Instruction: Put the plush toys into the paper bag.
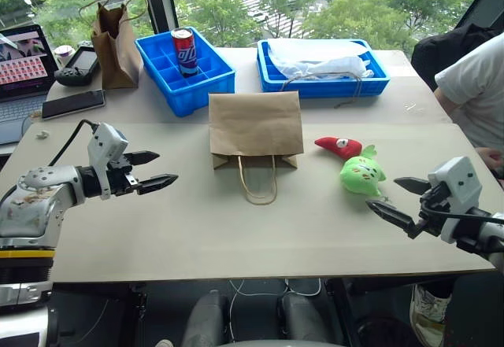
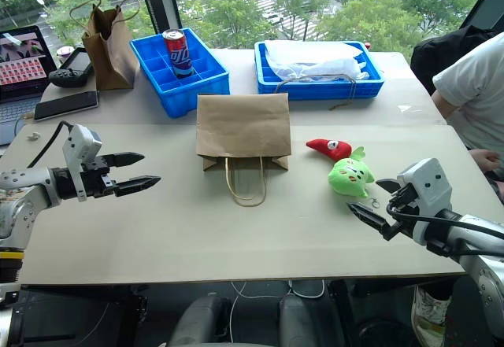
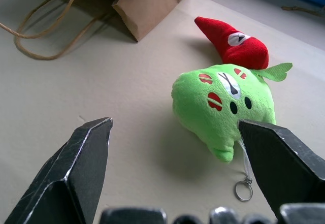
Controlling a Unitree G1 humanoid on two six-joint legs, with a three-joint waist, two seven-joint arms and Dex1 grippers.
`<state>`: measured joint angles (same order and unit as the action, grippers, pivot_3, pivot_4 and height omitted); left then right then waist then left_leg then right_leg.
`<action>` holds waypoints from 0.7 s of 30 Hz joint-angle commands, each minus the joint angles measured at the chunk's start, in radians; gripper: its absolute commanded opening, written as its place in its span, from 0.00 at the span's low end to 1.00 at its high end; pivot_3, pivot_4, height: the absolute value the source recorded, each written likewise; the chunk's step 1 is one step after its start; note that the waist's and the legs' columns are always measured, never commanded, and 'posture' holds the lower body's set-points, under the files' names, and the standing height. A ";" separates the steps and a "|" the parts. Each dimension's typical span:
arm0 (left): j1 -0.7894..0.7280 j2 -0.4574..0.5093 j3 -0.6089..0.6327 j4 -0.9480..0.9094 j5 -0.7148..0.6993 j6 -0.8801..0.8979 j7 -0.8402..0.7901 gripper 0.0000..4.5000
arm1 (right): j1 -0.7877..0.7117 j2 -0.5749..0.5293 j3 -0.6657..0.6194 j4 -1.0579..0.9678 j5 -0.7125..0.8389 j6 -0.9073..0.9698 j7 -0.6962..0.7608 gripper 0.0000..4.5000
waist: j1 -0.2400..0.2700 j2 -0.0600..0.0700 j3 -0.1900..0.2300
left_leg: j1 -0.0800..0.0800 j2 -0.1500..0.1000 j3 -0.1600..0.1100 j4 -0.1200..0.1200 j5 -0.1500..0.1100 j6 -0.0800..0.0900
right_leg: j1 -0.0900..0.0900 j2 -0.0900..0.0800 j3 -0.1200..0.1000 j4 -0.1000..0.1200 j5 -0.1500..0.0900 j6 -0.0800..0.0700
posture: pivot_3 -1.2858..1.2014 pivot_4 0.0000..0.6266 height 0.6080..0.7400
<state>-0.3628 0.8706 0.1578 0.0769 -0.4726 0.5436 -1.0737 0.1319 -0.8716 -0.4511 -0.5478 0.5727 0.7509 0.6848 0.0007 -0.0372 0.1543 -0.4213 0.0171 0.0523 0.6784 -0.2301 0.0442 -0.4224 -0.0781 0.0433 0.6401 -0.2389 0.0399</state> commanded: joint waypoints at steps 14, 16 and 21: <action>-0.477 0.052 -0.310 0.214 0.065 -0.365 -0.541 1.00 | -0.209 -0.200 -0.036 -0.200 0.400 0.190 0.064 0.98 | 0.006 0.001 0.001 | -0.002 -0.001 0.000 0.002 -0.001 0.002 | 0.000 0.001 -0.001 0.000 -0.001 0.001 | 0.52 0.24 1.00; -0.504 -0.002 -0.385 0.282 0.151 -0.543 -0.541 1.00 | -0.193 -0.191 -0.007 -0.239 0.406 0.204 0.023 0.98 | 0.013 0.001 0.001 | -0.002 -0.001 0.000 0.003 -0.001 0.003 | 0.000 0.001 -0.001 0.000 -0.001 0.001 | 0.52 0.24 1.00; -0.640 -0.149 -0.501 0.507 0.245 -0.863 -0.541 1.00 | -0.164 -0.122 0.038 -0.278 0.486 0.260 -0.122 0.98 | 0.015 -0.001 0.002 | -0.005 -0.002 -0.001 0.006 -0.001 0.003 | 0.000 0.000 0.000 -0.001 0.000 0.003 | 0.52 0.24 1.00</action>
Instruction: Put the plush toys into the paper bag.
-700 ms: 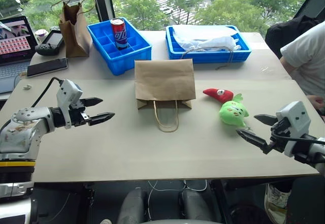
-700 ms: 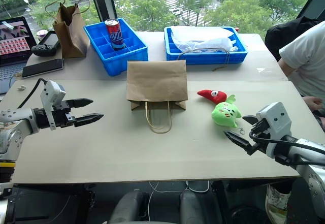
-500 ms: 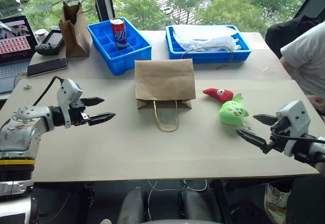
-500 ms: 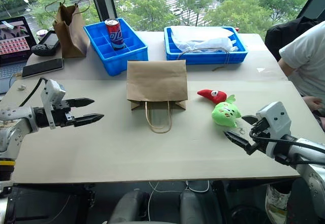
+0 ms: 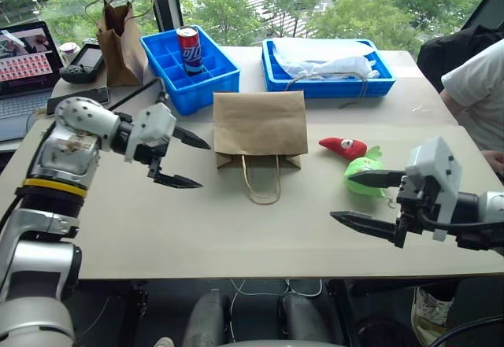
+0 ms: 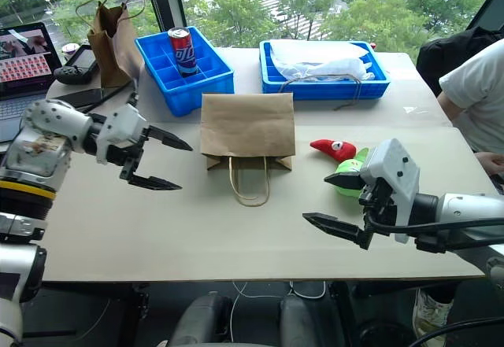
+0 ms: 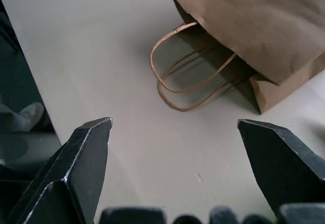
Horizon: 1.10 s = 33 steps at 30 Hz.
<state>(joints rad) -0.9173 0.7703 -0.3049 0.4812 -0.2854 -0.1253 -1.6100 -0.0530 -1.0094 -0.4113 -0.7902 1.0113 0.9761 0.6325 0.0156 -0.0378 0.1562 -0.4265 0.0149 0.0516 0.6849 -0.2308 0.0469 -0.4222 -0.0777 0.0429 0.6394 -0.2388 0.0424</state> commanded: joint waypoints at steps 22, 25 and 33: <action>-0.299 -0.418 -0.078 0.693 0.379 -0.917 0.135 0.53 | 0.243 0.052 -0.096 -0.165 0.079 0.033 -0.314 1.00 | -0.003 -0.001 0.000 | -0.006 0.000 -0.002 0.011 -0.003 0.004 | 0.000 0.000 0.000 0.000 0.003 0.005 | 0.52 0.24 1.00; -0.298 -0.435 -0.050 0.680 0.340 -0.892 0.108 0.32 | 0.258 0.044 -0.059 -0.173 0.062 0.040 -0.321 1.00 | -0.004 -0.001 0.000 | -0.006 0.000 -0.002 0.011 -0.003 0.005 | 0.000 0.000 0.000 0.000 0.003 0.005 | 0.52 0.24 1.00; -0.301 -0.441 0.040 0.470 0.061 -0.477 -0.004 0.01 | 0.217 0.139 0.143 -0.150 -0.054 0.008 -0.424 1.00 | -0.007 -0.001 0.000 | -0.006 0.000 -0.003 0.011 -0.003 0.005 | 0.000 0.000 0.000 0.001 0.003 0.005 | 0.52 0.24 1.00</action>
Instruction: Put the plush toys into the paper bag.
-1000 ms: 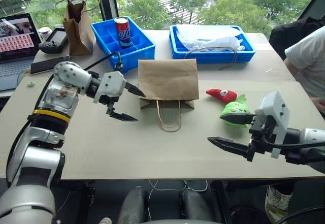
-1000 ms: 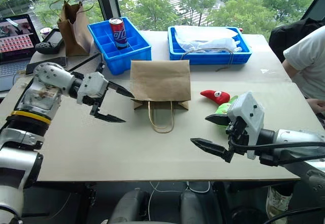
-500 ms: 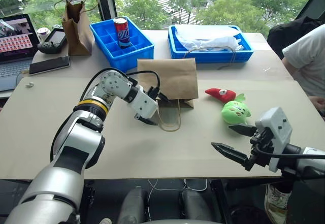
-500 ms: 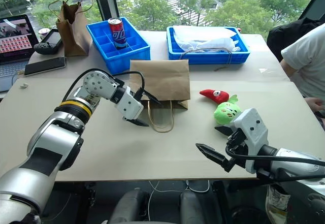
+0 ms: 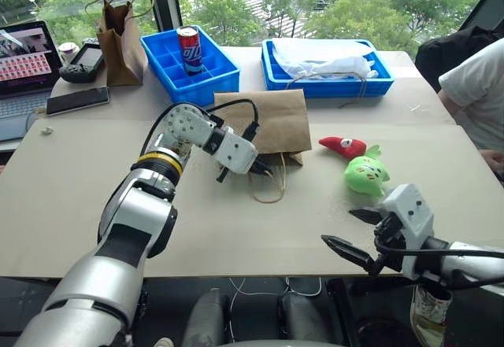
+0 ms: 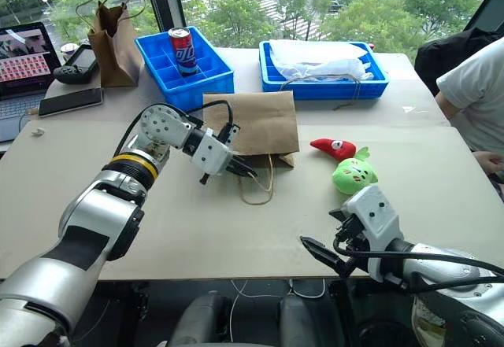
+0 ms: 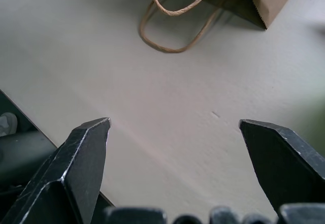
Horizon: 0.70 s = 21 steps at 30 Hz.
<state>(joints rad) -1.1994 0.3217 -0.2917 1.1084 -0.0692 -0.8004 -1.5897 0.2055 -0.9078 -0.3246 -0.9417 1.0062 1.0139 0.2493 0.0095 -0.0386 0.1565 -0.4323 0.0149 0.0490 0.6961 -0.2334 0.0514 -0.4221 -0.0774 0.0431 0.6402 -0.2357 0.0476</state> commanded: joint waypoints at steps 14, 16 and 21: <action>0.127 0.053 0.077 -0.740 -0.314 0.771 0.017 0.00 | -0.288 0.391 0.386 0.239 -0.332 -0.147 -0.141 0.25 | -0.015 0.002 -0.001 | 0.000 0.000 -0.002 0.000 0.000 0.000 | 0.000 0.001 0.000 0.001 0.000 0.000 | 0.52 0.24 1.00; 0.145 0.056 0.084 -0.817 -0.338 0.815 0.017 0.00 | -0.301 0.410 0.410 0.273 -0.375 -0.180 -0.123 0.10 | -0.015 0.002 -0.001 | 0.000 0.000 -0.001 0.000 0.000 0.000 | 0.000 0.001 0.000 0.001 0.000 0.000 | 0.52 0.24 1.00; 0.171 0.052 0.088 -0.921 -0.344 0.901 0.075 0.00 | -0.362 0.492 0.423 0.386 -0.440 -0.257 -0.089 0.01 | -0.019 0.002 -0.001 | 0.001 0.000 -0.001 0.000 0.000 0.000 | 0.000 0.002 0.000 0.002 0.000 0.000 | 0.52 0.24 1.00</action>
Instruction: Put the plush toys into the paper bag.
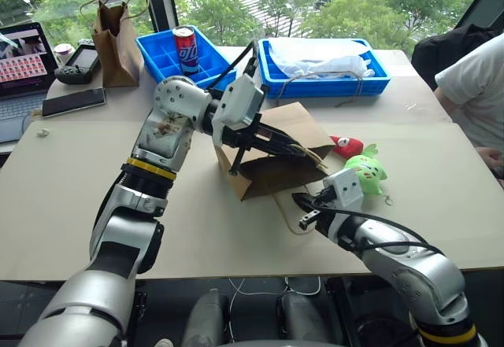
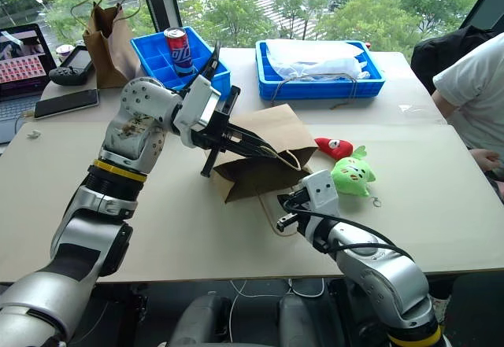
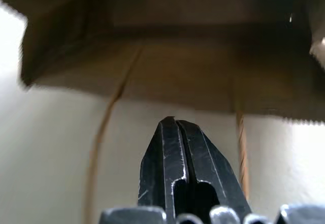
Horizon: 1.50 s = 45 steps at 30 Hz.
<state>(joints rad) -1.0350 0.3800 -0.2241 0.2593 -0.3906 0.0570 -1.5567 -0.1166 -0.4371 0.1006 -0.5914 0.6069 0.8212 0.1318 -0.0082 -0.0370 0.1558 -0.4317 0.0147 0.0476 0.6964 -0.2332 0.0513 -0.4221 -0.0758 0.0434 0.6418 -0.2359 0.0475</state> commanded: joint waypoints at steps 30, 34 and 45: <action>-0.036 -0.020 0.157 -0.040 -0.135 0.782 0.503 0.00 | -0.068 0.033 0.088 0.295 -0.321 -0.142 0.234 0.01 | -0.006 0.000 0.000 | 0.004 0.000 0.000 -0.001 0.000 -0.001 | 0.001 0.000 0.001 0.004 0.000 0.000 | 0.52 0.24 1.00; -0.017 -0.085 0.230 -0.028 -0.171 0.872 0.640 0.00 | -0.056 -0.002 0.052 0.204 -0.304 -0.103 0.253 0.01 | -0.003 0.000 0.000 | 0.004 0.000 0.000 -0.001 0.000 -0.001 | 0.001 0.000 0.001 0.004 0.000 0.000 | 0.52 0.24 1.00; 0.077 -0.125 0.212 -0.035 -0.068 0.786 0.800 0.00 | -0.039 -0.239 -0.243 -0.129 -0.102 0.234 0.354 0.23 | 0.002 0.000 0.000 | 0.002 0.000 -0.001 -0.001 0.001 -0.001 | -0.001 -0.001 0.001 0.004 0.000 0.000 | 0.52 0.24 1.00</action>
<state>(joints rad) -0.9163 0.2574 -0.0454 0.2362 -0.4370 0.8535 -0.7713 -0.1560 -0.6248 -0.0435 -0.6515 0.4613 1.0013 0.4537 -0.0060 -0.0367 0.1557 -0.4298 0.0139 0.0470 0.6950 -0.2326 0.0500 -0.4231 -0.0772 0.0441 0.6451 -0.2357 0.0471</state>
